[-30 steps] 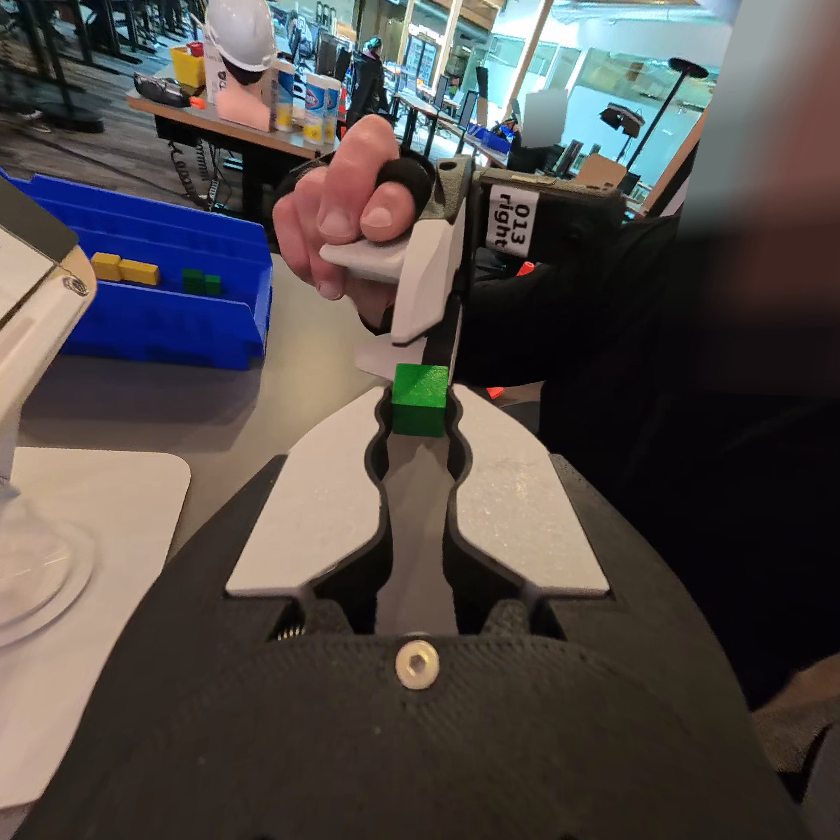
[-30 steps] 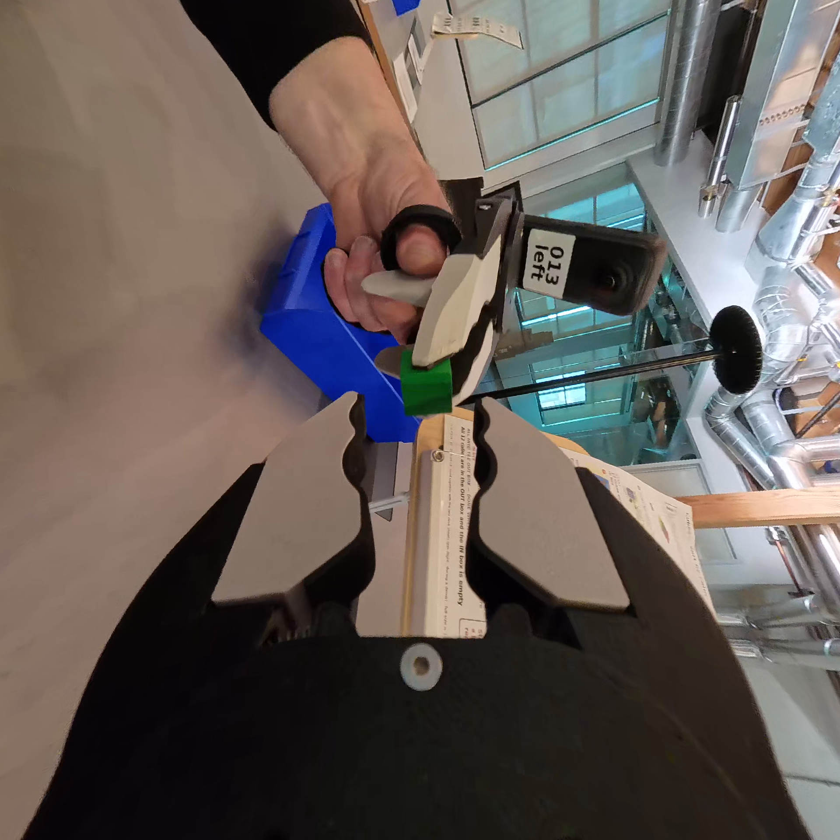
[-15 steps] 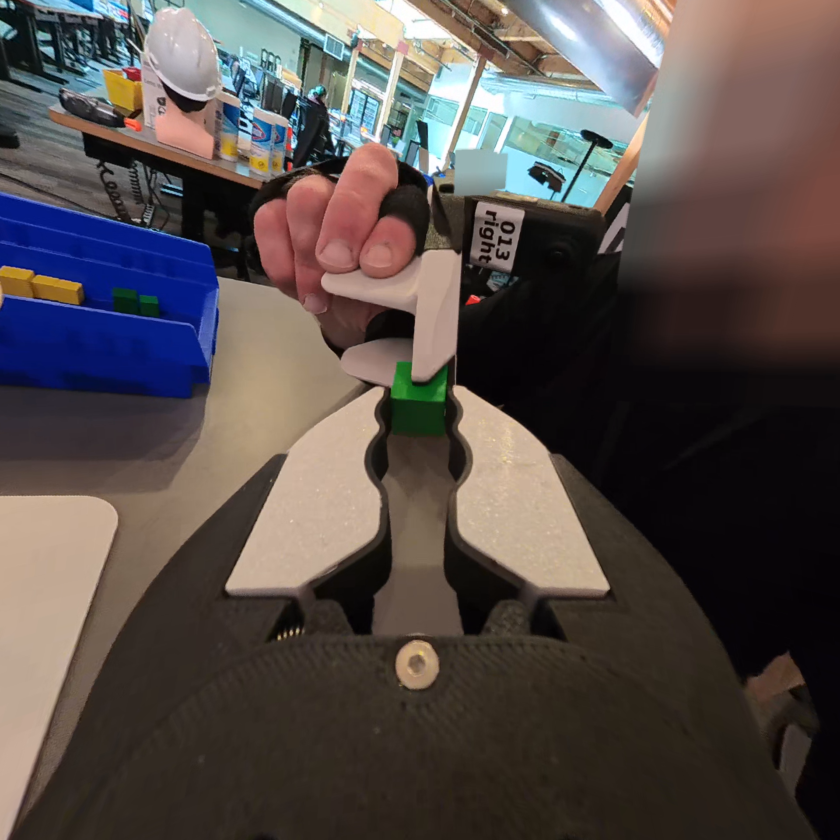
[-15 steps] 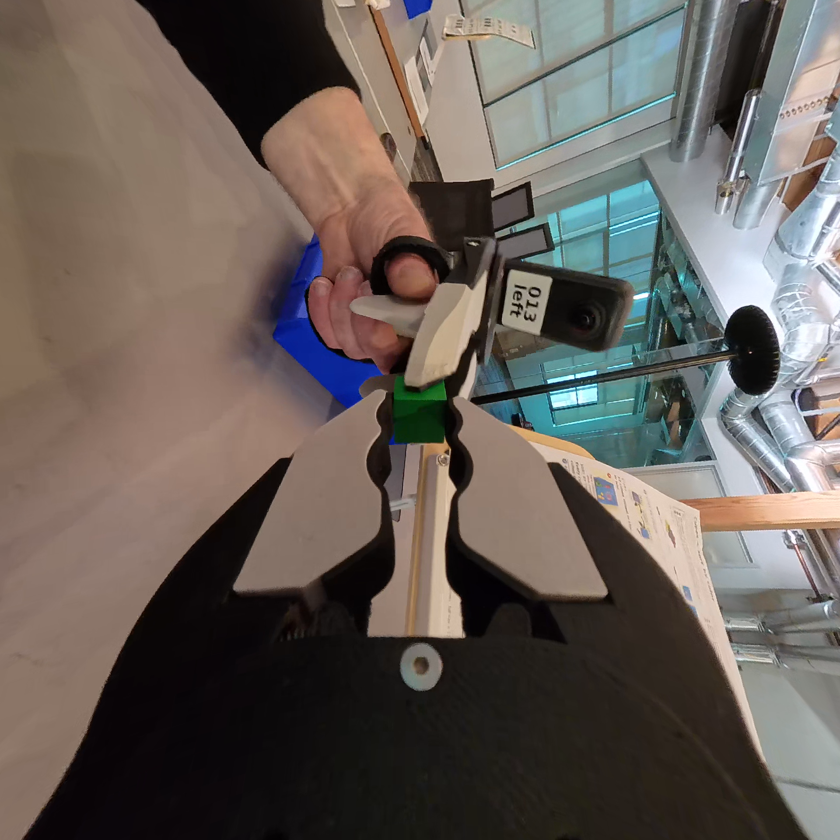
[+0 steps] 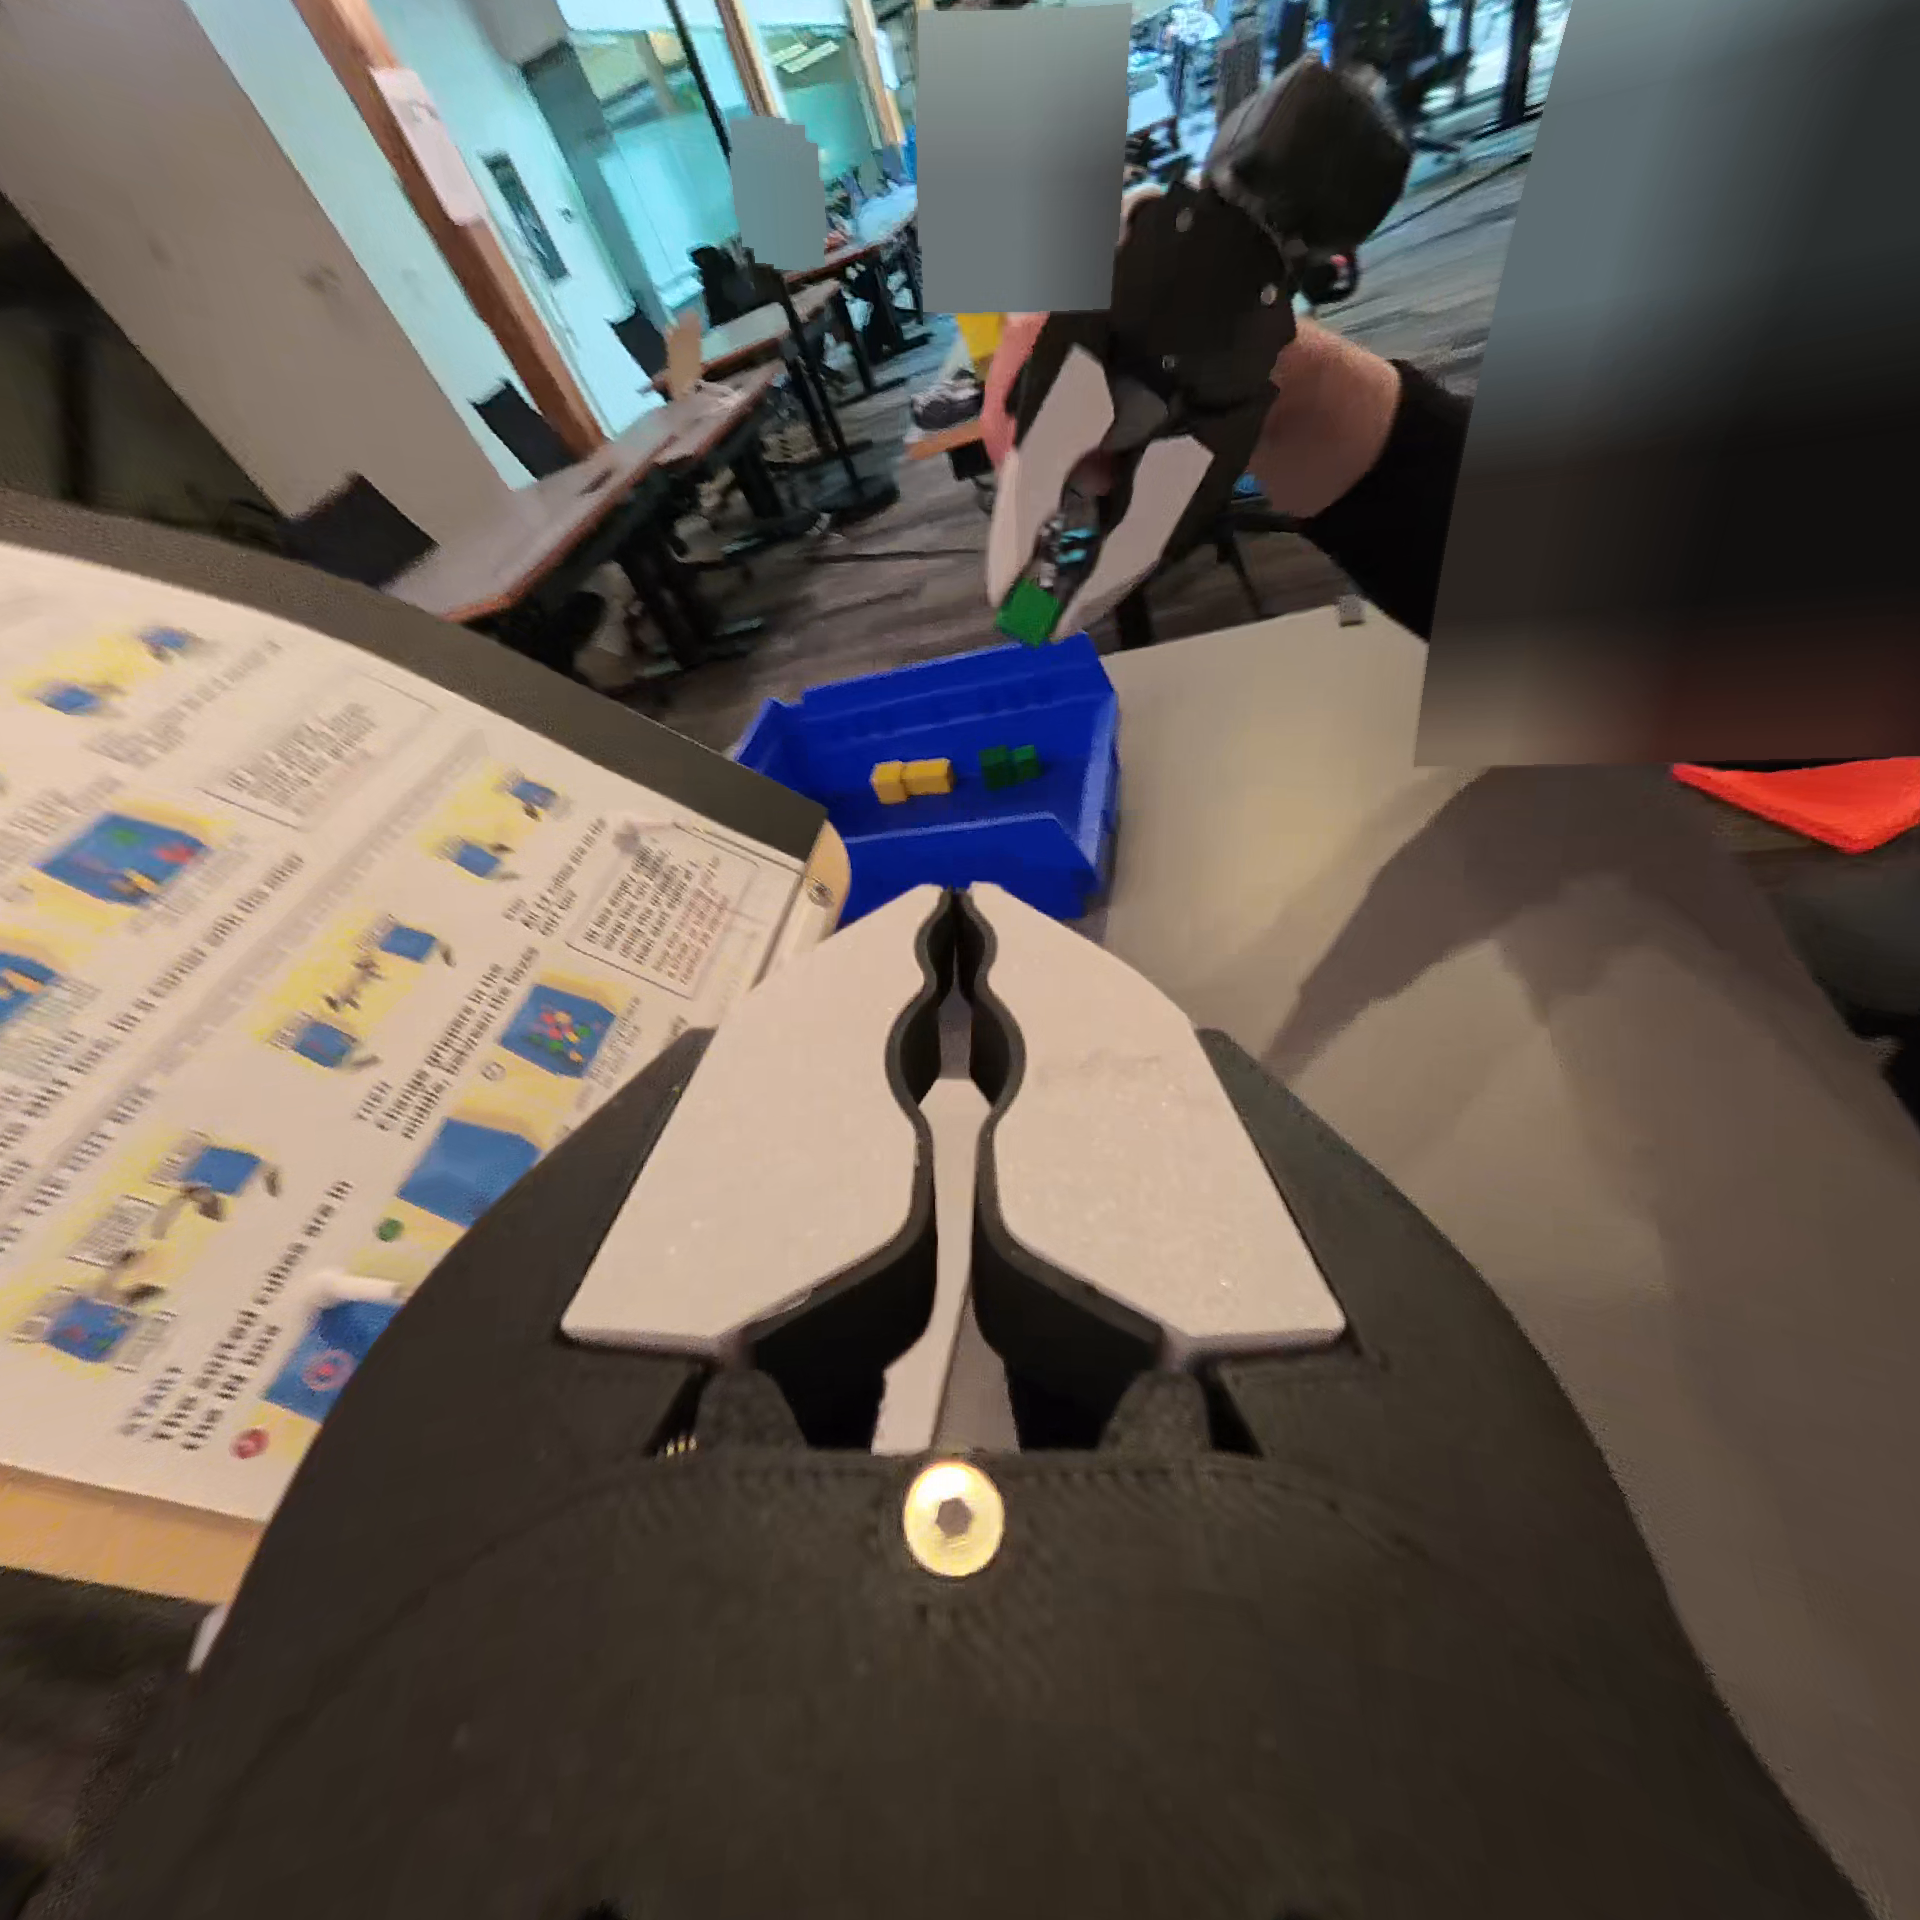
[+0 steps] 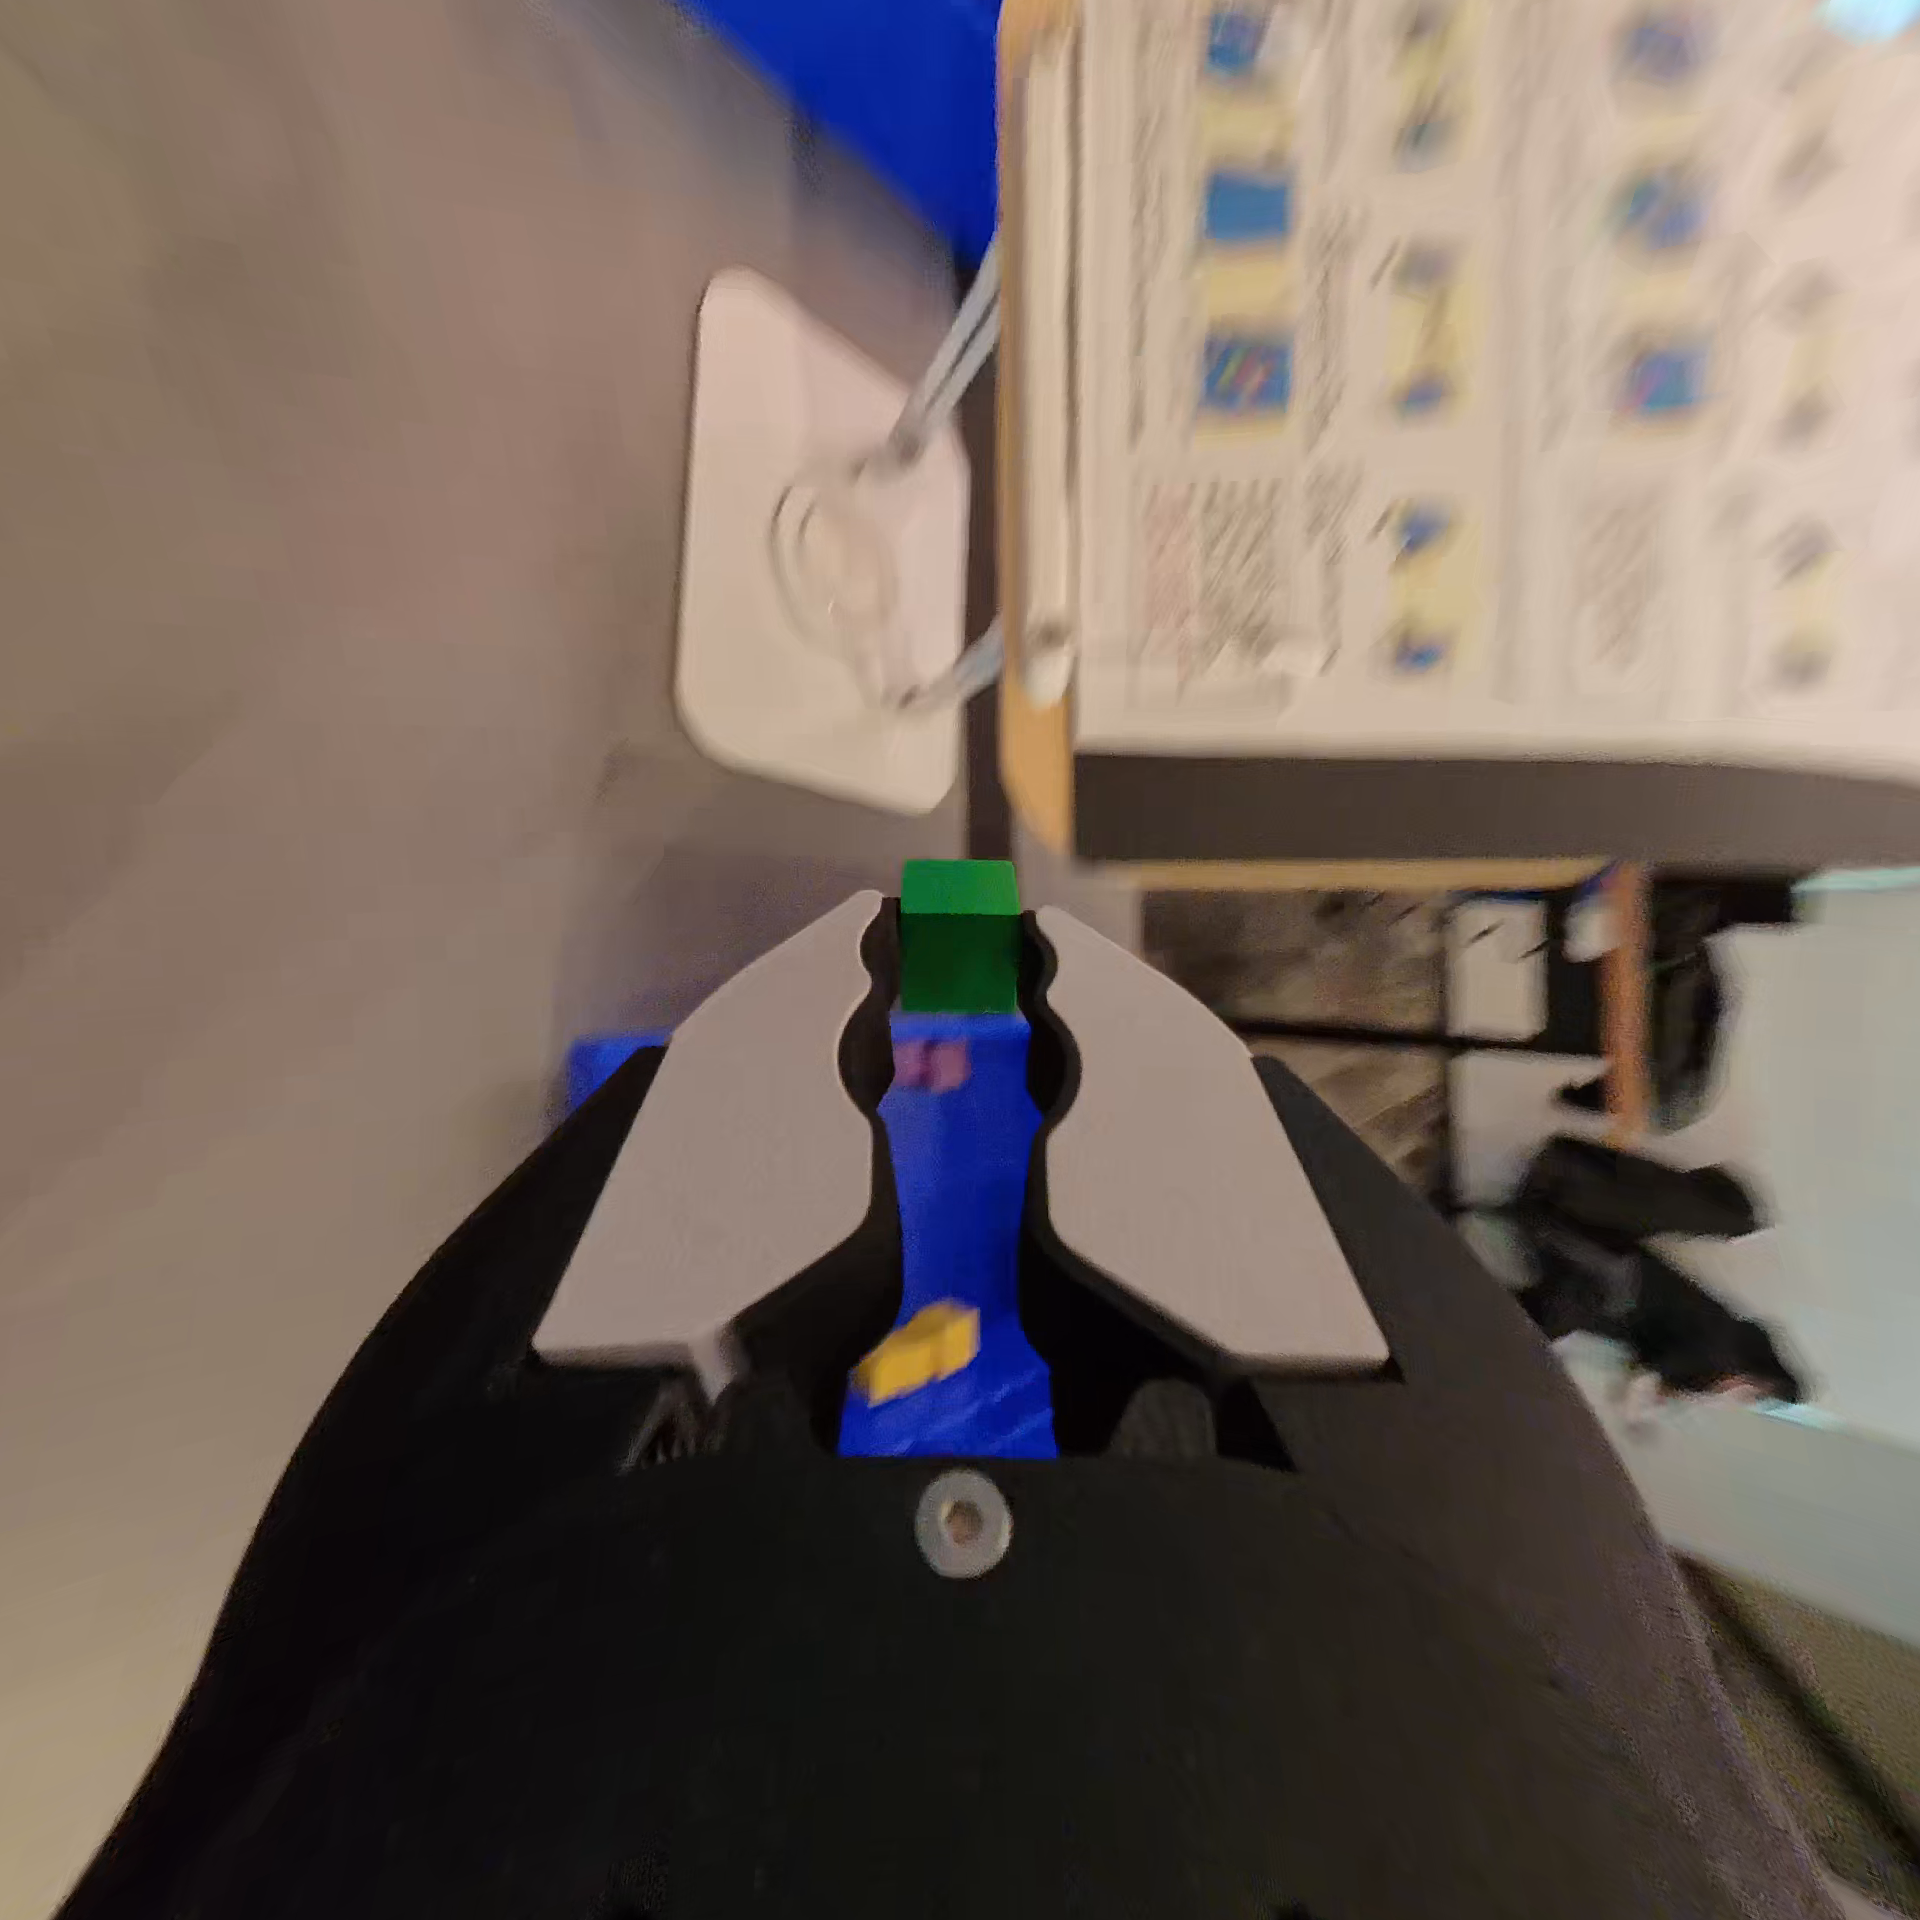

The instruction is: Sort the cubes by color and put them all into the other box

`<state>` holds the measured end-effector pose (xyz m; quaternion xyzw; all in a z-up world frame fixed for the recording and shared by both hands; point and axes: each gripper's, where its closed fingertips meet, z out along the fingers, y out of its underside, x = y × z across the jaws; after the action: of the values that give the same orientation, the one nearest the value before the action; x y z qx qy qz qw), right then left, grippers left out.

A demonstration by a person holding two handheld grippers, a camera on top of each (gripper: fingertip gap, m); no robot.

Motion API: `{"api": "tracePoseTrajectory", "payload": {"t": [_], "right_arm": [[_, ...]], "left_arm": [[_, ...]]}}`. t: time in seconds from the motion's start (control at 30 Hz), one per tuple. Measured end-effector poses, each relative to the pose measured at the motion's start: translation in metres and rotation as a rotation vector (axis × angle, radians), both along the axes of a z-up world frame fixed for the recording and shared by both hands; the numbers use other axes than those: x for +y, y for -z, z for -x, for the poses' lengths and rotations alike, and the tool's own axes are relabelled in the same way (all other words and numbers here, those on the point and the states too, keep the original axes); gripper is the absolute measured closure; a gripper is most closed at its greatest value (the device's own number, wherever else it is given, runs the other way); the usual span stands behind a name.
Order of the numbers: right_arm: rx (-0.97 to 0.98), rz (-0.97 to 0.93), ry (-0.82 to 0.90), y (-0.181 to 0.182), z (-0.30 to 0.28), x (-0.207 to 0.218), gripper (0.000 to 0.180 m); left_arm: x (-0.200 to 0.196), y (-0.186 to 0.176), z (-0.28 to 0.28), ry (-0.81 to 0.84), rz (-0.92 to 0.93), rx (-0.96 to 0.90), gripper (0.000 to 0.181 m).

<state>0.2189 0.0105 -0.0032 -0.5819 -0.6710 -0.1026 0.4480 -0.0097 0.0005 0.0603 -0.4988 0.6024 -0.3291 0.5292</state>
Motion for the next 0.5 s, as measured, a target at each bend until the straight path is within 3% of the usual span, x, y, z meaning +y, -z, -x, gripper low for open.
{"api": "tracePoseTrajectory", "payload": {"t": [0.2,0.5], "right_arm": [[-0.180,0.298,0.248,0.065,-0.099,0.017,0.158],[-0.419,0.629,0.481,0.166,-0.185,0.026,0.158]], "left_arm": [[-0.011,-0.017,-0.025,-0.016,-0.135,0.008,0.181],[-0.016,-0.012,-0.027,-0.043,-0.200,0.068,0.181]]}}
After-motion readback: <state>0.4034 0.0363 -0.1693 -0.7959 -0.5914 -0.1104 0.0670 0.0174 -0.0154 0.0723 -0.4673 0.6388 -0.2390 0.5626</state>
